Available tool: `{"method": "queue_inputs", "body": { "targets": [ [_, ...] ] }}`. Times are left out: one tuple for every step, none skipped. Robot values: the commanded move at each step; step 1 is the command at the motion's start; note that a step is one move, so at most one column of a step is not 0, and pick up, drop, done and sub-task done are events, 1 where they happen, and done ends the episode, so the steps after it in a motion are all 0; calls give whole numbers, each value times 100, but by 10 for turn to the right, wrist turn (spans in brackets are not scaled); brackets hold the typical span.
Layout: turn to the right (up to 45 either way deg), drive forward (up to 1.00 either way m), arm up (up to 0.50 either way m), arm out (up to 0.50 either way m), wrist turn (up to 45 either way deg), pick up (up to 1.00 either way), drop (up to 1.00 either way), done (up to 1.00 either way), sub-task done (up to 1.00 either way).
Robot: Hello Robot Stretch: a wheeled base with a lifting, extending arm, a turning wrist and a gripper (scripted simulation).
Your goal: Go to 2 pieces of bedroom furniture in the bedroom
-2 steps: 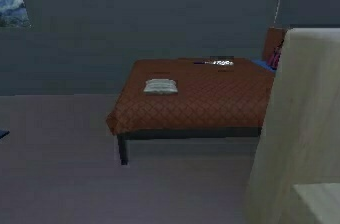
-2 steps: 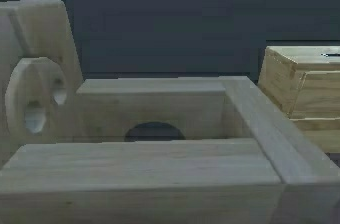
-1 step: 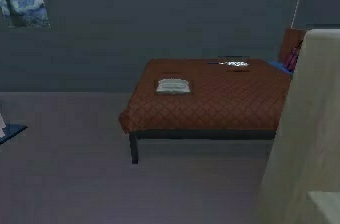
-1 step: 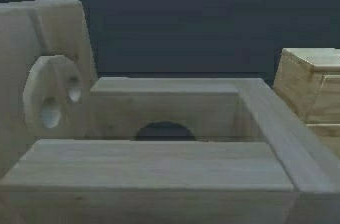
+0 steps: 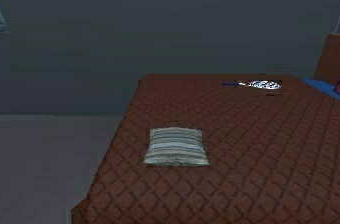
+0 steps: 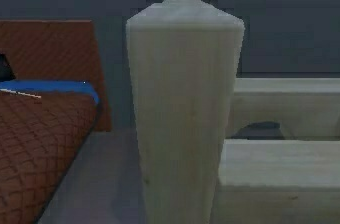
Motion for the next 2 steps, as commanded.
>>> {"method": "queue_inputs", "body": {
  "targets": [
    [90, 0, 0, 0, 0, 0, 0, 0, 0],
    [0, 5, 0, 0, 0, 0, 0, 0, 0]
  ]
}}
